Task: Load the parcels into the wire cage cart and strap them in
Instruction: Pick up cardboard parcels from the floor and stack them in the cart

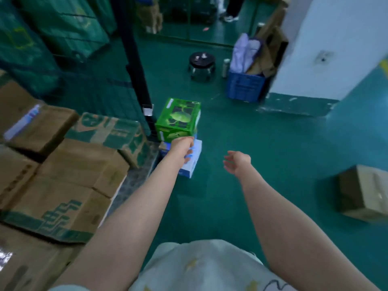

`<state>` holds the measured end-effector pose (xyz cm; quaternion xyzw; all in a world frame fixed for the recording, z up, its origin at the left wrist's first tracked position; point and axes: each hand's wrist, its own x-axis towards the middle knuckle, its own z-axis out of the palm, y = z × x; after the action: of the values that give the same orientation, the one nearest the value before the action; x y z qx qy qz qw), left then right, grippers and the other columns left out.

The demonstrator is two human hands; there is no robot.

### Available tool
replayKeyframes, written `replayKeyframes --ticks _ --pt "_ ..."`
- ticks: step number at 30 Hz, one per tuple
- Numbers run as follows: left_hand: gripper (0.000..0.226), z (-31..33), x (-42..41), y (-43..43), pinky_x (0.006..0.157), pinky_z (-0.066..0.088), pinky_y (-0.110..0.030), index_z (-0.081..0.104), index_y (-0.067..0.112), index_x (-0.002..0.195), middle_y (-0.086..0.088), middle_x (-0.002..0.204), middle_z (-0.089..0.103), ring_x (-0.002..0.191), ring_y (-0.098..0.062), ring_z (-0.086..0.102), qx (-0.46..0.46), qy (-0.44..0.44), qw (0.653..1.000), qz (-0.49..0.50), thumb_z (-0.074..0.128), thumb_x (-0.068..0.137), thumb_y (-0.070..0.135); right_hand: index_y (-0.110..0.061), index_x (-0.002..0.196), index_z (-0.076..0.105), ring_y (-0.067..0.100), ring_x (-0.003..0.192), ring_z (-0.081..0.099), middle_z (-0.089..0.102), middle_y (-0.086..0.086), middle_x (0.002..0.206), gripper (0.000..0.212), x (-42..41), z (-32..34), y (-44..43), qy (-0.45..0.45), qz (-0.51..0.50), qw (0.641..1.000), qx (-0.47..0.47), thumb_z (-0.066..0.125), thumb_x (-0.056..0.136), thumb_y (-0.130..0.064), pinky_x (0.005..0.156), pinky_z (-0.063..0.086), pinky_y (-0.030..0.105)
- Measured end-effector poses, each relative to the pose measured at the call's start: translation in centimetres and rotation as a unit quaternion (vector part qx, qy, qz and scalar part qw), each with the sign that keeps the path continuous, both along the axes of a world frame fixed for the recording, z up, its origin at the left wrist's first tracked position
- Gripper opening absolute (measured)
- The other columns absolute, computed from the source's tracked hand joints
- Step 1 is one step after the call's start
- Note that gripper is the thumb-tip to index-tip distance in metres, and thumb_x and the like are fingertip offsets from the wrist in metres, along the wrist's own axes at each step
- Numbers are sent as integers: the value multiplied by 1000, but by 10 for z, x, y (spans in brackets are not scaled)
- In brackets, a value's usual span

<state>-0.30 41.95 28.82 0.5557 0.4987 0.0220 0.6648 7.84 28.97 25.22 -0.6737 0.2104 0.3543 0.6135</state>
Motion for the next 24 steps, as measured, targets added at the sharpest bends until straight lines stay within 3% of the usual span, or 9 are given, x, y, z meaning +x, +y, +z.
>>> replayKeyframes --ticks 3,5,8,13,24 --pt "35 -3 23 -41 65 36 -26 60 20 118 3 81 50 69 -11 50 -5 -1 998 -70 42 91 6 -9 101 54 18 60 51 53 7 72 19 9 0 -50 4 -61 998 -8 38 97 -1 54 43 28" --pt "36 -6 32 -69 75 38 -29 59 18 120 2 92 52 82 -15 53 -9 7 994 -106 41 91 6 -8 91 56 18 61 52 55 8 76 20 11 0 -81 8 -85 996 -13 38 97 -1 53 43 28" --pt "36 -10 47 -114 77 38 -32 60 18 119 1 102 52 90 -18 52 -19 8 987 -158 43 90 6 -6 75 49 20 62 49 54 13 91 27 16 1 -132 9 -136 991 -5 35 99 -4 47 46 29" --pt "34 -9 66 -198 79 41 -33 60 18 116 2 105 54 91 -17 54 -25 5 974 -224 45 90 4 -9 102 54 18 62 52 54 6 76 17 18 2 -223 -25 -185 982 -32 40 96 -2 53 43 28" --pt "35 -19 87 -390 81 42 -34 61 17 115 1 102 54 92 -18 54 -46 16 946 -322 43 89 2 -9 109 56 18 61 51 55 6 75 18 2 -1 -420 9 -268 961 -68 43 96 -6 55 45 28"
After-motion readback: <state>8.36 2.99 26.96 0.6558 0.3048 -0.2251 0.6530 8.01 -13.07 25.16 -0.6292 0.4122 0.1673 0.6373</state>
